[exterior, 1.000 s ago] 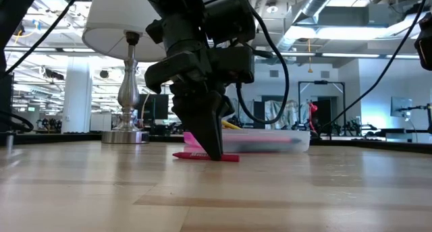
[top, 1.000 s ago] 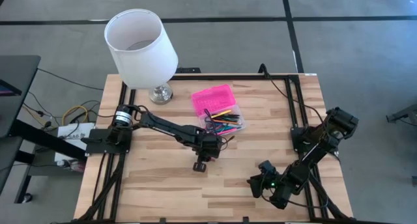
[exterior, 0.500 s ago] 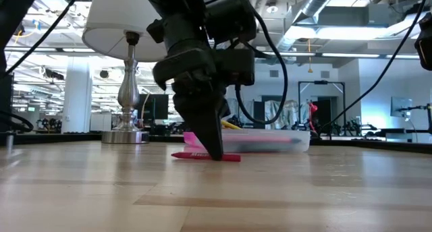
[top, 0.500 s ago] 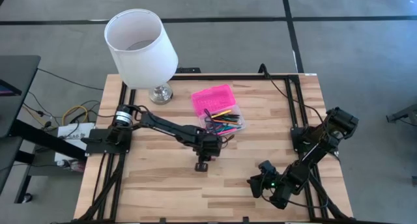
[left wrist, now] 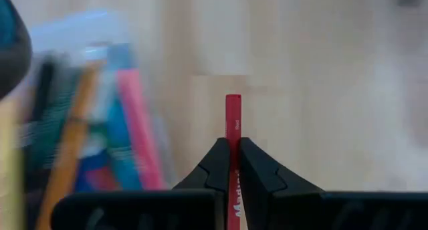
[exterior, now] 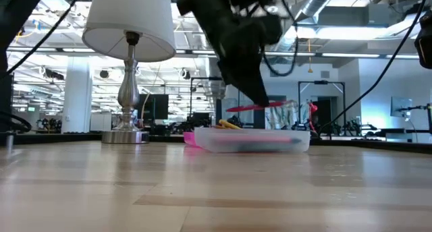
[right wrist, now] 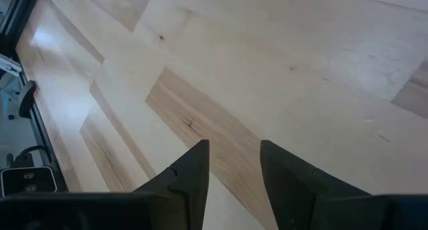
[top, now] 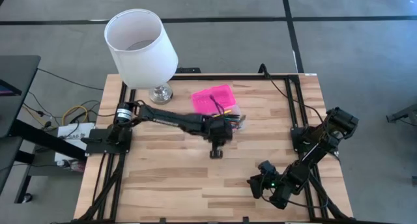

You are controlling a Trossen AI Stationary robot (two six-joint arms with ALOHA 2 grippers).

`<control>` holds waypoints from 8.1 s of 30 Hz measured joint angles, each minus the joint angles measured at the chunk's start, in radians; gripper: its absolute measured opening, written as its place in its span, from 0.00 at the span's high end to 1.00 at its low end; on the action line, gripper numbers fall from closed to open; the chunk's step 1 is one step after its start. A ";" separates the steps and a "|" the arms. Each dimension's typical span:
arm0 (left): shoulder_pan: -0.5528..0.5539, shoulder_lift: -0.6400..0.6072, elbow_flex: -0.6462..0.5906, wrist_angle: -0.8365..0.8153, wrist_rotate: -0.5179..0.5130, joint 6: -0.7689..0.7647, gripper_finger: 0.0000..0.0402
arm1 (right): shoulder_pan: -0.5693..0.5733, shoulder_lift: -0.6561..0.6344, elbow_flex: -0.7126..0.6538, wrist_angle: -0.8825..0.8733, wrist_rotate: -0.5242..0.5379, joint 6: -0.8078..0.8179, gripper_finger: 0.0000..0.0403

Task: Pick & place school supplies into a supply box
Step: Put the red crayon into the pink supply box, then close the pink supply box

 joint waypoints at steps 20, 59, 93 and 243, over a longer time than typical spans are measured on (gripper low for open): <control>0.253 0.002 0.005 -0.056 0.069 -0.024 0.82 | 0.002 0.000 0.000 -0.001 -0.002 -0.035 0.69; 0.241 -0.322 0.006 0.165 0.083 -0.127 0.62 | -0.452 -0.785 0.000 -0.309 -0.042 -1.262 0.69; 0.239 -0.322 0.006 0.386 0.174 0.063 0.62 | -0.734 -1.369 0.000 -0.495 -0.391 -1.602 0.69; -0.199 -2.063 -1.614 0.608 -0.132 0.193 0.62 | -0.905 -1.686 -0.722 0.235 -0.696 -1.679 0.69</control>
